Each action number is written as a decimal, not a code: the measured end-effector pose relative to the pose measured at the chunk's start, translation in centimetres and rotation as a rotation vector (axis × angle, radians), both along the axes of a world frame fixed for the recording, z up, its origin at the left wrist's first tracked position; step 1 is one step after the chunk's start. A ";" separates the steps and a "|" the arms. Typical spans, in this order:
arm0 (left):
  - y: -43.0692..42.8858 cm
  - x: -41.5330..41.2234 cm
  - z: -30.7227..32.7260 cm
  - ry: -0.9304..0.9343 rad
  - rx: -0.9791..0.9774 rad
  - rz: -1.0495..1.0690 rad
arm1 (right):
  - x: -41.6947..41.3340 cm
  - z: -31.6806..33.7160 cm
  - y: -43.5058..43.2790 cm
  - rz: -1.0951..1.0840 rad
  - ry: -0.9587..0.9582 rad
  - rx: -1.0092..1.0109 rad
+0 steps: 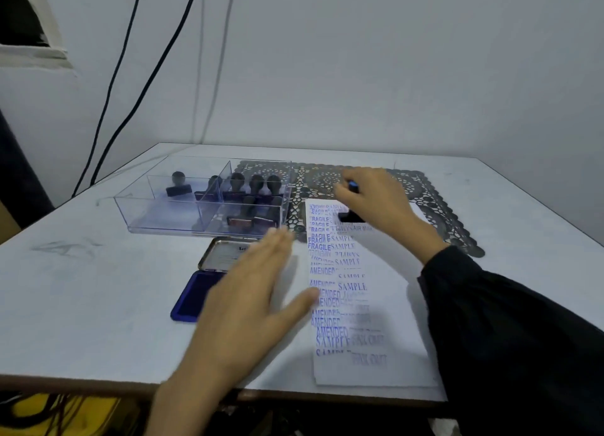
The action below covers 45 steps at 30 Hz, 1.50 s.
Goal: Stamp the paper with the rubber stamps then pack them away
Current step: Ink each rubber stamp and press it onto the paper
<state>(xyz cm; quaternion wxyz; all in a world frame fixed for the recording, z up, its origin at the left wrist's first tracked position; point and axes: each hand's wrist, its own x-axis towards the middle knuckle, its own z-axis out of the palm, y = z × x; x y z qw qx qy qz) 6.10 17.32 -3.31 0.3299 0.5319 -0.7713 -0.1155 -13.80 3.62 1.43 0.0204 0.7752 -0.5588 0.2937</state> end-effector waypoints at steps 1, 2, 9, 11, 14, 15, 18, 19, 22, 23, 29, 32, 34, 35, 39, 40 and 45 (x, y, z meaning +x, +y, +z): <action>-0.3 -1.4 0.0 -0.043 0.004 -0.035 | -1.0 -0.4 -0.5 -0.016 -0.018 0.012; -0.5 -2.6 -0.2 -0.082 0.020 -0.058 | -1.8 -0.8 -0.9 -0.032 -0.034 0.021; -1.8 -6.3 -1.7 -0.211 0.146 -0.140 | -2.9 -2.4 -2.1 -0.058 -0.017 0.087; -1.8 -6.2 -1.8 -0.251 0.158 -0.140 | -2.9 -2.4 -2.2 -0.060 -0.005 0.098; -1.7 -6.2 -1.8 -0.252 0.173 -0.145 | -2.8 -2.5 -2.2 -0.071 -0.011 0.111; -1.7 -6.2 -1.8 -0.255 0.174 -0.145 | -2.7 -2.6 -2.2 -0.072 -0.012 0.115; -1.8 -6.4 -1.9 -0.265 0.171 -0.145 | -2.2 -3.2 -2.2 -0.084 -0.008 0.096; -1.8 -6.4 -1.8 -0.264 0.172 -0.146 | -2.1 -3.4 -2.2 -0.096 -0.003 0.080; -1.8 -6.4 -1.8 -0.268 0.179 -0.143 | -1.9 -3.7 -2.0 -0.139 0.028 0.038; -1.7 -6.4 -1.7 -0.274 0.174 -0.142 | -1.8 -3.7 -2.0 -0.151 0.033 0.027; -1.8 -6.4 -1.6 -0.279 0.181 -0.150 | -1.9 -4.3 -0.3 -0.149 0.103 -0.119; -1.7 -6.4 -1.5 -0.276 0.190 -0.152 | -2.1 -4.6 0.1 -0.138 0.110 -0.147; -1.7 -6.4 -1.5 -0.277 0.184 -0.152 | -2.0 -4.5 -0.1 -0.153 0.096 -0.129; -1.8 -6.4 -1.5 -0.277 0.181 -0.153 | -1.9 -4.5 -0.2 -0.155 0.087 -0.114; -1.7 -6.3 -1.8 -0.272 0.173 -0.151 | -2.4 -3.5 -0.8 -0.123 -0.020 -0.020; -1.7 -6.3 -1.8 -0.271 0.167 -0.153 | -2.6 -2.8 -0.9 -0.133 -0.079 -0.022; -1.6 -6.2 -1.7 -0.250 0.169 -0.154 | -3.6 0.2 -1.0 -0.219 -0.329 -0.114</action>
